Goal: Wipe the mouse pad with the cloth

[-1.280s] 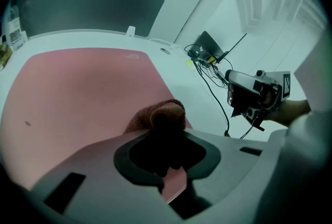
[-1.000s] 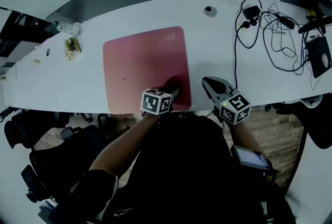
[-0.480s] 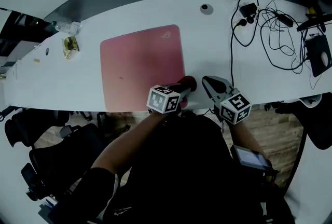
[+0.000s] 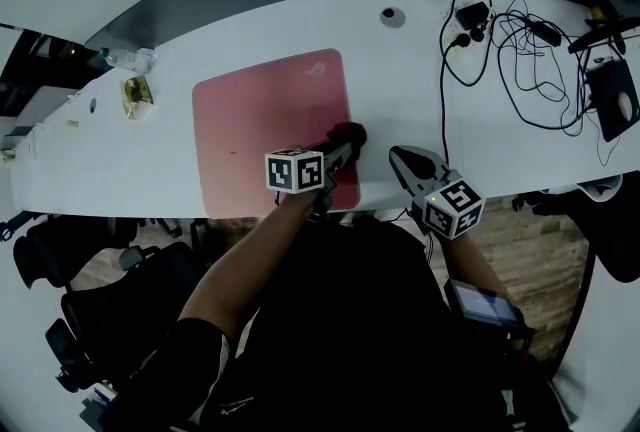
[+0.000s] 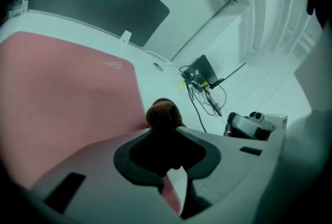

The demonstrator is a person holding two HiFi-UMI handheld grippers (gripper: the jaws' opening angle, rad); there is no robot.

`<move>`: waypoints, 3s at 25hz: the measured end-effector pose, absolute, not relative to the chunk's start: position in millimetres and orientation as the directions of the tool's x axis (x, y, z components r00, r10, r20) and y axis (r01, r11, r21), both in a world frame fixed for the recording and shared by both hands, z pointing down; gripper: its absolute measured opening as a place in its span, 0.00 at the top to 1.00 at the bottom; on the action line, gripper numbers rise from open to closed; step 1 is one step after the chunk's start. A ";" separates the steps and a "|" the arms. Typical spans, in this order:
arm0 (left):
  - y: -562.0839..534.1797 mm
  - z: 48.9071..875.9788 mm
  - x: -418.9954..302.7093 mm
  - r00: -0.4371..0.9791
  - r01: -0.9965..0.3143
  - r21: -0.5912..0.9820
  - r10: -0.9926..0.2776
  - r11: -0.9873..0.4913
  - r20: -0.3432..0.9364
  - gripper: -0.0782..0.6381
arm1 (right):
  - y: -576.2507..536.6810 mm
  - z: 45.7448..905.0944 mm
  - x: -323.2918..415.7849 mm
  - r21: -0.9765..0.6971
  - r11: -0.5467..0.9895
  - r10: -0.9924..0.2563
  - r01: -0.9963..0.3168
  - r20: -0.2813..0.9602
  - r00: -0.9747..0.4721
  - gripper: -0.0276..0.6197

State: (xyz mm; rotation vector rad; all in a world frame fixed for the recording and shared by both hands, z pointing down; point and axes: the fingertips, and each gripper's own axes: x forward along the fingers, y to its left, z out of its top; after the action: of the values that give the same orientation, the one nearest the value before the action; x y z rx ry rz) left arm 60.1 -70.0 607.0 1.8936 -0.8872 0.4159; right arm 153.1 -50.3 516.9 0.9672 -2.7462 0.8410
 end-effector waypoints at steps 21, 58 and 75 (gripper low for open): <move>-69.1 621.4 -63.4 0.498 -0.864 0.469 -0.443 -0.183 0.746 0.77 | -57.5 515.1 99.6 -0.453 0.652 -0.533 -0.608 0.296 -0.793 0.92; -44.0 620.4 -342.1 0.241 -0.952 0.305 -0.534 0.032 0.810 0.77 | -60.9 511.8 -21.3 -0.426 0.693 -0.469 -0.582 0.346 -0.812 0.92; -73.4 592.7 -404.1 0.124 -0.989 0.145 -0.630 -0.018 0.766 0.77 | -51.7 508.0 -43.1 -0.395 0.649 -0.532 -0.650 0.376 -0.759 0.92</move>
State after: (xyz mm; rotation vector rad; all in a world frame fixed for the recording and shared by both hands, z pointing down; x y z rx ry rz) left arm -404.1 -73.4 592.7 1.7246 -1.5804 0.6718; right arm -43.1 -51.7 508.0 0.9623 -2.6420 0.7646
